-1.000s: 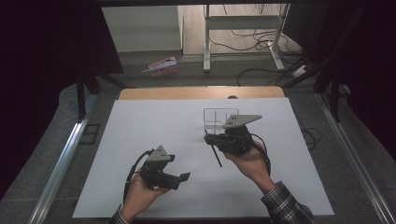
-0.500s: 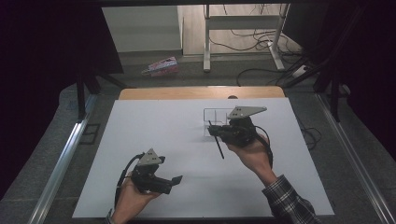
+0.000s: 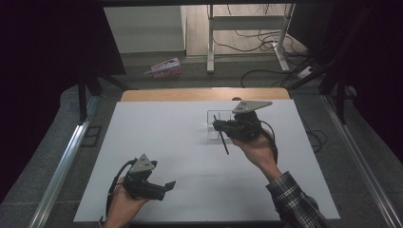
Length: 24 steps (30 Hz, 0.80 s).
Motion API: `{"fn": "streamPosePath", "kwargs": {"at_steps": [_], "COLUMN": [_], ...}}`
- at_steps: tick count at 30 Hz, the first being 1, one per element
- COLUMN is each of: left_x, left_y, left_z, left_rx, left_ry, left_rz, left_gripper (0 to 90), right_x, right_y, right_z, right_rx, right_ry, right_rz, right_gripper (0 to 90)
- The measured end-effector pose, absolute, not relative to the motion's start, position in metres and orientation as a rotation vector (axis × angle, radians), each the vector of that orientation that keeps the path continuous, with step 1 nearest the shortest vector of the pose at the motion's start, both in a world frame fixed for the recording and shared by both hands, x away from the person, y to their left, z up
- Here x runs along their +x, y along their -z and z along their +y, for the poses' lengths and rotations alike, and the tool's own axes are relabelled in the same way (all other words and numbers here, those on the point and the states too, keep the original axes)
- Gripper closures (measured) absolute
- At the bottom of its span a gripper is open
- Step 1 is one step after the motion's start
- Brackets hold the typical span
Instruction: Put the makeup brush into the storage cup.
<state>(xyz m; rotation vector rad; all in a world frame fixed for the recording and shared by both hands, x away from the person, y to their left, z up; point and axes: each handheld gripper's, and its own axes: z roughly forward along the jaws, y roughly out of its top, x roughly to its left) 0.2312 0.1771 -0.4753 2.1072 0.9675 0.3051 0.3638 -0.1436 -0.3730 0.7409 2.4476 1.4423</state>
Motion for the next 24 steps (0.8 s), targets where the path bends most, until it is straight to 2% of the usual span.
{"fn": "streamPosePath", "kwargs": {"at_steps": [8,24], "left_x": [0.224,0.212], "left_y": [0.480,0.483], "left_z": [0.189,0.214], "left_rx": [2.127,2.067], "left_ry": [-0.376,-0.461], "left_rz": [0.992,1.059], "left_gripper": [2.5,2.1], "right_x": [0.372,0.387], "right_y": [0.370,0.361], "right_z": [-0.143,-0.140], "right_rx": [0.755,0.759], "right_ry": [-1.455,-1.453], "right_rz": [2.432,2.399], "right_gripper": [84.7,84.7]}}
